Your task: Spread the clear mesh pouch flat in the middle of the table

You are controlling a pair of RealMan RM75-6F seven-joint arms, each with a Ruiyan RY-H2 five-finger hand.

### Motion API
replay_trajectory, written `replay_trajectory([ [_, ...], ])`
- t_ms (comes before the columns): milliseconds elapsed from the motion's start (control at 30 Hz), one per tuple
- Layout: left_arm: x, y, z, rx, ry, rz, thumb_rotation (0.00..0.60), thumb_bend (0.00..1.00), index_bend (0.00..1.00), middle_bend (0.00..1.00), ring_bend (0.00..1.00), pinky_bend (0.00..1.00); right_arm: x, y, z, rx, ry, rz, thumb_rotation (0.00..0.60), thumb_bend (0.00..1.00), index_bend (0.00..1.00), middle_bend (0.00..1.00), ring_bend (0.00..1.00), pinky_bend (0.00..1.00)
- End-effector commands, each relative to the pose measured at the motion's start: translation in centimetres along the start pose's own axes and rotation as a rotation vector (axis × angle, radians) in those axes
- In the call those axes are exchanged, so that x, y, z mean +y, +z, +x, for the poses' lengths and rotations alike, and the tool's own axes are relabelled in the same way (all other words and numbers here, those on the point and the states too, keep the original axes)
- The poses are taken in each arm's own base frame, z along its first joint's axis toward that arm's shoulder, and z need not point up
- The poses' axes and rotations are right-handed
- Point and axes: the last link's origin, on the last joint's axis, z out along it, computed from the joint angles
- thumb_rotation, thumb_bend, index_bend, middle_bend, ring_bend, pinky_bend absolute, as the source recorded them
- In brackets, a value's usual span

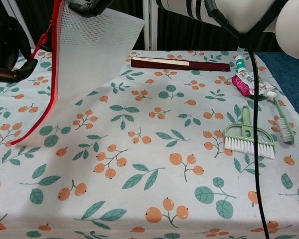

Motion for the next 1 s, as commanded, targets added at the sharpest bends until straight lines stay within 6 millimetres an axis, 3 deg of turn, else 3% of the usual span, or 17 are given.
replay_trajectory([
  [33, -0.1, 0.0, -0.2, -0.011, 0.002, 0.002, 0.6, 0.37, 0.73, 0.75, 0.68, 0.65, -0.1, -0.1, 0.1, 0.005, 0.001, 0.003, 0.6, 0.42, 0.97, 0.44, 0.13, 0.1],
  [333, -1.6, -0.7, -1.5, -0.08, 0.04, 0.038, 0.6, 0.37, 0.73, 0.75, 0.68, 0.65, 0.3, -1.1, 1.3, 0.051, 0.012, 0.007, 0.6, 0.43, 0.98, 0.44, 0.14, 0.11],
  [700, -4.2, -0.9, -4.0, -0.203, 0.12, 0.087, 0.6, 0.37, 0.73, 0.75, 0.68, 0.65, 1.5, -4.4, 2.2, 0.037, -0.026, -0.008, 0.6, 0.43, 0.98, 0.45, 0.14, 0.11],
  [1000, -4.9, -0.6, -5.8, -0.279, 0.188, 0.067, 0.6, 0.37, 0.73, 0.75, 0.68, 0.65, 2.1, -7.4, 2.2, -0.021, -0.068, -0.026, 0.6, 0.43, 0.98, 0.45, 0.15, 0.11],
])
